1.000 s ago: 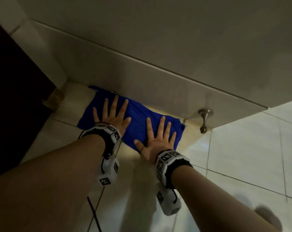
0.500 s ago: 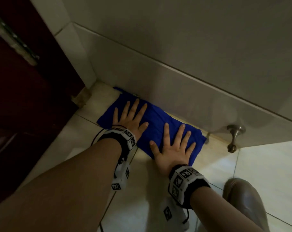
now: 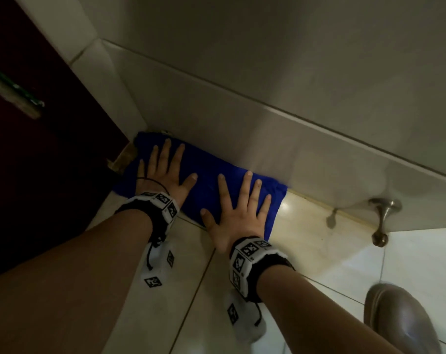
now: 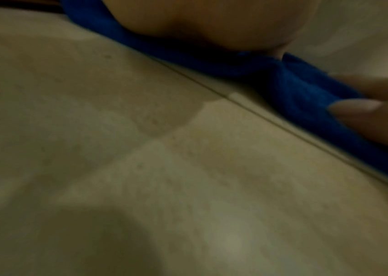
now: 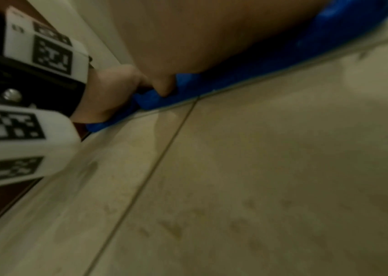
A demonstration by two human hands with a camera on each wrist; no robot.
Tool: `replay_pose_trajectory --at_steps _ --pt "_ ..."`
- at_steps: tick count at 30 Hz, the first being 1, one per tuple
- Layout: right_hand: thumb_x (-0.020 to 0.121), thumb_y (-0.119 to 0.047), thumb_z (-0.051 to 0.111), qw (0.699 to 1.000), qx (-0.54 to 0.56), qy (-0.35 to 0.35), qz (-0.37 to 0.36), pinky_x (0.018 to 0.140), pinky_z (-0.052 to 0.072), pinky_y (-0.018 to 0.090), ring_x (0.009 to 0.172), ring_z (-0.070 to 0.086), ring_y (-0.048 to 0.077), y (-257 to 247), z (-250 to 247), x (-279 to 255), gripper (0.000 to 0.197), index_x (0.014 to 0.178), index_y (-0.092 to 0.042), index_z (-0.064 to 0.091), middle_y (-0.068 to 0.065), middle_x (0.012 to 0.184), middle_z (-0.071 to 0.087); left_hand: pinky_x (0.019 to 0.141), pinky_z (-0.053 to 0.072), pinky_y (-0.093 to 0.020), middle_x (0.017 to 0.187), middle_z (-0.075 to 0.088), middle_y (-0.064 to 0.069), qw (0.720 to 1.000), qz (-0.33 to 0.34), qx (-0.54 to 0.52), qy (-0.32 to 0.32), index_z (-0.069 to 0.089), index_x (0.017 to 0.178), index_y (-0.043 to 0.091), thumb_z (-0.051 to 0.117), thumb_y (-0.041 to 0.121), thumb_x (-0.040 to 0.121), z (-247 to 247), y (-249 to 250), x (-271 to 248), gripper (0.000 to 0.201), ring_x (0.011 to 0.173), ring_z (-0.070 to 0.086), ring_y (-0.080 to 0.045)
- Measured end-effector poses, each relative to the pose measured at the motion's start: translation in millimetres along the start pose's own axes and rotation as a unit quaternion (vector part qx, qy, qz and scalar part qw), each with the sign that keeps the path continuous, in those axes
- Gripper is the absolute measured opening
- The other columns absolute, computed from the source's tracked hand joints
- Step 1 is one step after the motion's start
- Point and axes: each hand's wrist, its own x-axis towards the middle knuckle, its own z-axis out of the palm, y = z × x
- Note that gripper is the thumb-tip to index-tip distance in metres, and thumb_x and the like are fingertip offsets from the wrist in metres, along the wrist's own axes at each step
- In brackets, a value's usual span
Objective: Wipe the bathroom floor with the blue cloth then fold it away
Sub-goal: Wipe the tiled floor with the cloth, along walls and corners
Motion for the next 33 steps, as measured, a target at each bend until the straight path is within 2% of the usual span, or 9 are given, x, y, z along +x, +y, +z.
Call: replay_pose_trajectory --at_steps 10,14,17,19,21,24,28,30,33 --pt "0.091 -0.074 0.014 0.998 -0.023 0.060 -0.028 0.115 -0.016 0.057 0.142 -0.034 0.034 5.7 11.0 -2.1 0.078 0.148 -0.040 -0.025 0.010 0.152 -0.041 0.119 -0.010 -0.045 0.159 -0.023 0.010 0.999 0.029 0.011 0.042 -0.013 0.151 0.041 0.022 0.068 0.094 6.8 -8.4 -10.4 0.073 0.147 -0.017 -0.016" --pt "0.092 -0.072 0.014 0.996 -0.027 0.054 -0.058 0.115 -0.018 0.056 0.141 -0.036 0.031 9.0 21.9 -32.4 0.076 0.147 -0.040 -0.028 0.006 0.151 -0.043 0.118 -0.008 -0.044 0.159 -0.022 0.012 0.996 0.058 0.031 0.056 -0.015 0.151 0.042 0.012 0.073 0.086 17.8 -27.2 -43.9 0.076 0.148 -0.014 -0.015" --pt "0.092 -0.071 0.015 0.996 -0.010 0.049 -0.073 0.114 -0.019 0.055 0.140 -0.037 0.029 1.5 46.4 -69.0 0.076 0.147 -0.040 -0.029 0.005 0.150 -0.045 0.118 -0.010 -0.044 0.158 -0.026 0.013 0.997 0.048 0.026 0.050 -0.019 0.149 0.044 0.006 0.074 0.084 30.1 -45.0 -87.5 0.076 0.148 -0.016 -0.014" --pt "0.092 -0.070 0.017 0.994 0.001 0.067 -0.089 0.115 -0.015 0.056 0.145 -0.027 0.031 -7.0 68.6 -95.7 0.075 0.152 -0.039 -0.017 0.007 0.157 -0.033 0.118 -0.011 -0.043 0.155 -0.032 0.014 0.999 0.029 0.024 0.038 -0.025 0.146 0.045 0.001 0.074 0.082 39.9 -59.5 -123.5 0.075 0.147 -0.020 -0.013" --pt "0.091 -0.069 0.023 0.994 0.000 0.067 -0.090 0.117 -0.003 0.057 0.150 -0.007 0.034 -15.0 85.2 -122.1 0.076 0.156 -0.036 0.001 0.011 0.163 -0.011 0.117 -0.014 -0.043 0.152 -0.038 0.015 1.000 0.005 0.017 0.018 -0.029 0.143 0.045 -0.002 0.074 0.081 52.3 -73.7 -161.1 0.074 0.146 -0.023 -0.013" --pt "0.092 -0.065 0.029 0.992 -0.012 0.066 -0.105 0.115 0.008 0.057 0.149 0.009 0.035 -19.8 103.1 -157.0 0.073 0.156 -0.034 0.015 0.012 0.164 0.007 0.116 -0.015 -0.043 0.153 -0.035 0.015 0.999 -0.030 -0.005 0.018 -0.025 0.146 0.043 0.000 0.074 0.084 73.9 -89.3 -213.0 0.074 0.146 -0.022 -0.014" --pt "0.094 -0.064 0.027 0.991 -0.017 0.044 -0.126 0.112 0.015 0.058 0.147 0.019 0.034 -14.6 126.2 -202.5 0.067 0.154 -0.035 0.024 0.010 0.162 0.019 0.115 0.001 -0.045 0.163 -0.006 0.005 0.997 -0.075 -0.005 0.015 -0.002 0.155 0.034 0.008 0.069 0.092 102.2 -94.0 -270.1 0.073 0.148 0.002 -0.022" --pt "0.090 -0.064 0.034 0.992 -0.028 0.030 -0.121 0.113 0.017 0.058 0.147 0.021 0.033 -10.3 141.7 -223.2 0.069 0.152 -0.036 0.028 0.009 0.161 0.023 0.112 0.005 -0.044 0.163 -0.001 0.004 0.995 -0.103 -0.011 0.010 0.004 0.156 0.032 0.011 0.067 0.093 116.7 -90.9 -296.6 0.072 0.145 0.011 -0.023" --pt "0.080 -0.064 0.042 0.991 -0.052 0.029 -0.123 0.114 0.014 0.055 0.150 0.009 0.030 -0.1 164.5 -250.0 0.074 0.150 -0.038 0.034 0.008 0.159 0.028 0.111 0.009 -0.043 0.163 0.007 0.000 0.993 -0.120 -0.010 0.005 0.012 0.156 0.030 0.014 0.066 0.092 141.5 -86.2 -340.9 0.073 0.146 0.012 -0.024"
